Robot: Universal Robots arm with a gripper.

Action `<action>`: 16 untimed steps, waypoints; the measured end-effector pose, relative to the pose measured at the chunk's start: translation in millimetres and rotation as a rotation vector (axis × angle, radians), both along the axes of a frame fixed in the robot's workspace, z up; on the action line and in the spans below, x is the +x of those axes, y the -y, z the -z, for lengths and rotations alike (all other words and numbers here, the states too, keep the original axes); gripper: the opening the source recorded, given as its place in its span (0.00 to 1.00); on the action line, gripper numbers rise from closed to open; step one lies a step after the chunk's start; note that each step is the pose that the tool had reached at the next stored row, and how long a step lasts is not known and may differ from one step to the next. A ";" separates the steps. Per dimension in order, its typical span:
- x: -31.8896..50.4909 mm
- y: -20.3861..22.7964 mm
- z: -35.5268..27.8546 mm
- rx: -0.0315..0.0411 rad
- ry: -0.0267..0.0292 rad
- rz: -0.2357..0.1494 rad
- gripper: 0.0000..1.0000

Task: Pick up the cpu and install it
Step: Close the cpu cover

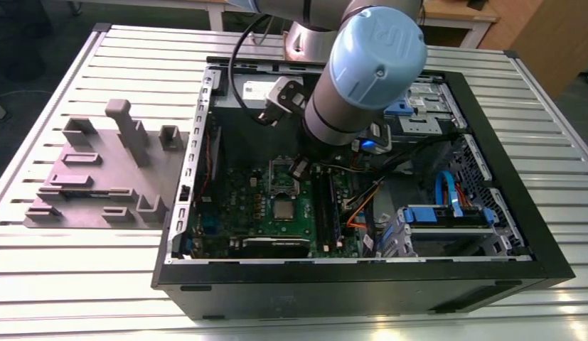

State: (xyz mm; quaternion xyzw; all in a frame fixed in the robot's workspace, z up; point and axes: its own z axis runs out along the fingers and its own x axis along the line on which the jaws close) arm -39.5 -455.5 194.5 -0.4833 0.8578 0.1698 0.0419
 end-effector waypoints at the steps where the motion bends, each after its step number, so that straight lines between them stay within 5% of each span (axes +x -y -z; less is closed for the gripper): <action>1: 0.0 -0.2 -0.1 -0.0053 -0.0020 0.000 0.10; 4: -0.1 -0.7 -1.0 -0.0175 -0.0073 0.000 0.10; 16: -0.1 -2.3 -8.4 -0.0243 -0.0217 0.000 0.10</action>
